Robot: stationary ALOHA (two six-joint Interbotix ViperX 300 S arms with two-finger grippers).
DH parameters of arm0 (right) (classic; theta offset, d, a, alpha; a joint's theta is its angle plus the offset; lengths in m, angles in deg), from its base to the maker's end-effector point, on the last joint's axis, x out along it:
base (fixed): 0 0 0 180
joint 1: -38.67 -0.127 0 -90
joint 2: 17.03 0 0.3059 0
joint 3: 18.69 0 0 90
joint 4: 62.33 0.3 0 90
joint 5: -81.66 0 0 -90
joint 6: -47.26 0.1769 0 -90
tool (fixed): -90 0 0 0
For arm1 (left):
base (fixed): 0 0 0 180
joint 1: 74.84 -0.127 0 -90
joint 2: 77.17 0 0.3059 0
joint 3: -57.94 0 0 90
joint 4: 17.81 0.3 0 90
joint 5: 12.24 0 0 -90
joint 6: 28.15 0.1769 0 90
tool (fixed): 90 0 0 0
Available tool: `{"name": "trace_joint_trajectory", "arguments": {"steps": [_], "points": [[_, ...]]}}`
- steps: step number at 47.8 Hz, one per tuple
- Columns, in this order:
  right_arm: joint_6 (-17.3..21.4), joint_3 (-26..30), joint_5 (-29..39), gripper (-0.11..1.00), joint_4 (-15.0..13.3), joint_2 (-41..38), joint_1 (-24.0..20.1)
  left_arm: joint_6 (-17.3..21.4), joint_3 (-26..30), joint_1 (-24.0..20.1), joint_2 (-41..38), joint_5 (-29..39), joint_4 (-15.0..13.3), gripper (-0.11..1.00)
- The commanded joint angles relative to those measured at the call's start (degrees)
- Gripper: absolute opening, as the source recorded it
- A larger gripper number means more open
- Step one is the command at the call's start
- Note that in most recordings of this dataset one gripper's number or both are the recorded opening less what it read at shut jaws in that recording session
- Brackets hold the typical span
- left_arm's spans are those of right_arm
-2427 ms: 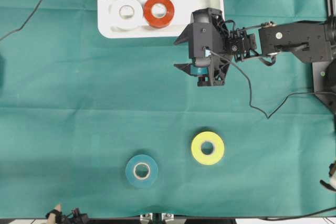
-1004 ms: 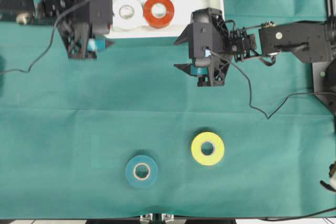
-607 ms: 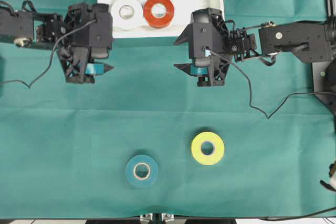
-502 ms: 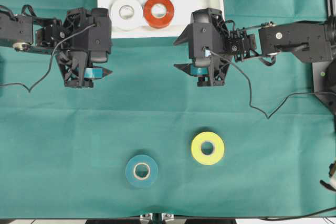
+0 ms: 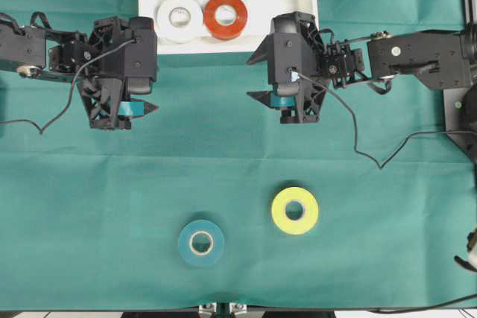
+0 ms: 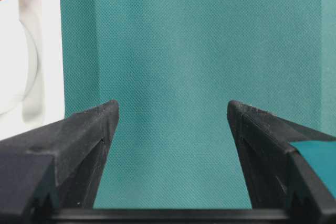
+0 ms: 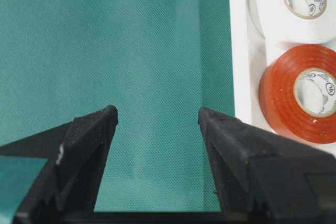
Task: Put the tape alternately from left to right into the white case.
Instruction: 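Move right gripper down to the yellow tape and grasp it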
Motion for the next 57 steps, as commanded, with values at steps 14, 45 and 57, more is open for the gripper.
{"name": "trace_joint_trajectory", "arguments": {"steps": [14, 45, 57], "points": [[0.1, 0.4, -0.1, 0.70, 0.1, 0.8, -4.5, -0.7, 0.6, 0.2, 0.4, -0.6, -0.1, 0.91], [1.8, -3.4, -0.2, 0.70, 1.0, 4.2, -13.2, -1.0, 0.4, 0.3, 0.3, -0.7, -0.1, 0.91], [6.9, -4.7, -0.1, 0.70, 1.0, 4.2, -17.3, -1.1, 0.4, 0.2, 0.2, -0.7, -0.1, 0.91]]}}
